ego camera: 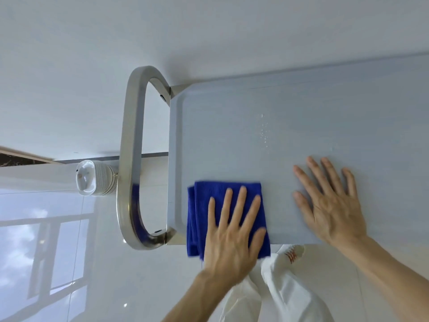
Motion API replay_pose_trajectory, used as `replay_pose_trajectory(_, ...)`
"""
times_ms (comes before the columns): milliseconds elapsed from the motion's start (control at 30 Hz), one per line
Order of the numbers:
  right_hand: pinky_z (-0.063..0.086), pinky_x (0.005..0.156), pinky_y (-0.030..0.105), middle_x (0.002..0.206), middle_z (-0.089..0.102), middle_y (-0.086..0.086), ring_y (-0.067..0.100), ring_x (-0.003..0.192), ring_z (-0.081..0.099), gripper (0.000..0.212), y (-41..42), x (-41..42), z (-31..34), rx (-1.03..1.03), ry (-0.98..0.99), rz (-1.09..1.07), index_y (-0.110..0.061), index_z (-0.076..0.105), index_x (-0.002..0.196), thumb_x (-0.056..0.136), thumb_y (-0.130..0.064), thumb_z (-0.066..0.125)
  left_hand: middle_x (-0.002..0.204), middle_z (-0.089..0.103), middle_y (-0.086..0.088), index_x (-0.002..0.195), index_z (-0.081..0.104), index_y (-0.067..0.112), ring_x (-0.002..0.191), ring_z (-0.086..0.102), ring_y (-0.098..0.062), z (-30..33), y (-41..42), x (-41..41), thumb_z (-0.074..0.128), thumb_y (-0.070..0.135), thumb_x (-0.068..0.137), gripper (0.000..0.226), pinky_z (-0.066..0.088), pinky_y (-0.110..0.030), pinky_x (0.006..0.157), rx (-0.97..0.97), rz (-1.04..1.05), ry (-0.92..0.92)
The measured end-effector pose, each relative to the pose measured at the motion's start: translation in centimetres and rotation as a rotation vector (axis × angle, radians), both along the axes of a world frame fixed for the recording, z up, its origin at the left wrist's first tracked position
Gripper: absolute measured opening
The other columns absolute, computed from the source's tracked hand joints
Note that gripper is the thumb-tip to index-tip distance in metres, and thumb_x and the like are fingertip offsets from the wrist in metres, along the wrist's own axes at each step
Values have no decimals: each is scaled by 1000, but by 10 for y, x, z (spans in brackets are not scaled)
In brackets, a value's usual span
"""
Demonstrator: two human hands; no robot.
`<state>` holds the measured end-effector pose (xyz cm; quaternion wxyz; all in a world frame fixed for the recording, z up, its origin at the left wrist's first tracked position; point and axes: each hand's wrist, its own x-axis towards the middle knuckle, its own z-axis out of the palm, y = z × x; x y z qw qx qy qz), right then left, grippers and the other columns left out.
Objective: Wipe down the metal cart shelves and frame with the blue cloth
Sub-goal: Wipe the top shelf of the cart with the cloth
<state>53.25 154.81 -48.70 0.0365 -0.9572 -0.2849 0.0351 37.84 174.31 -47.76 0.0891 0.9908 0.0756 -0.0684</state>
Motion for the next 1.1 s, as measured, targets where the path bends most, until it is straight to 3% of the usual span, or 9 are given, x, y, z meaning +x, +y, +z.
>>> replay_pose_trajectory(200, 18, 119, 60, 164, 29, 5, 31, 151, 25, 60, 1, 3, 1, 1, -1, 3, -27, 35, 155, 100, -51, 29, 165, 20, 3, 155, 31, 29, 153, 15, -21, 9, 0, -6, 34, 55, 101, 59, 14, -53, 121, -35, 14, -4)
replay_pose_trajectory(367, 18, 119, 60, 163, 30, 5, 32, 151, 26, 59, 1, 4, -1, 10, -19, 15, -27, 36, 154, 100, -50, 31, 166, 13, -5, 158, 21, 25, 154, 8, -30, 8, -13, 23, 23, 54, 104, 61, 12, -62, 119, 29, -24, 75)
replay_pose_trajectory(633, 19, 118, 60, 162, 32, 6, 33, 150, 28, 60, 0, 3, 0, 31, -19, 13, -26, 38, 154, 100, -51, 29, 167, 10, -4, 158, 18, 29, 154, 7, -19, 12, 13, 1, 28, 53, 105, 60, 7, -50, 123, -49, -61, 21)
replay_pose_trajectory(800, 18, 119, 60, 162, 33, 6, 34, 149, 29, 60, 1, 3, -1, 42, -12, 12, -26, 38, 154, 99, -50, 32, 156, 35, -14, 150, 43, 23, 145, 33, -31, 14, 56, -29, 27, 36, 106, 49, 18, -54, 121, -29, 301, -36)
replay_pose_trajectory(933, 18, 119, 60, 163, 31, 5, 33, 149, 29, 60, -1, 3, -1, 48, -15, 12, -27, 37, 154, 99, -51, 32, 163, 23, -13, 156, 27, 23, 152, 18, -30, 12, 67, 8, 15, 42, 105, 56, 11, -52, 123, 49, 459, 68)
replay_pose_trajectory(1100, 19, 119, 61, 163, 31, 5, 32, 150, 27, 61, -1, 4, -3, 42, -8, 8, -28, 35, 154, 99, -52, 32, 166, 10, -9, 159, 10, 28, 154, 8, -26, 1, 99, 92, 12, 55, 103, 62, 4, -48, 124, 47, 294, 20)
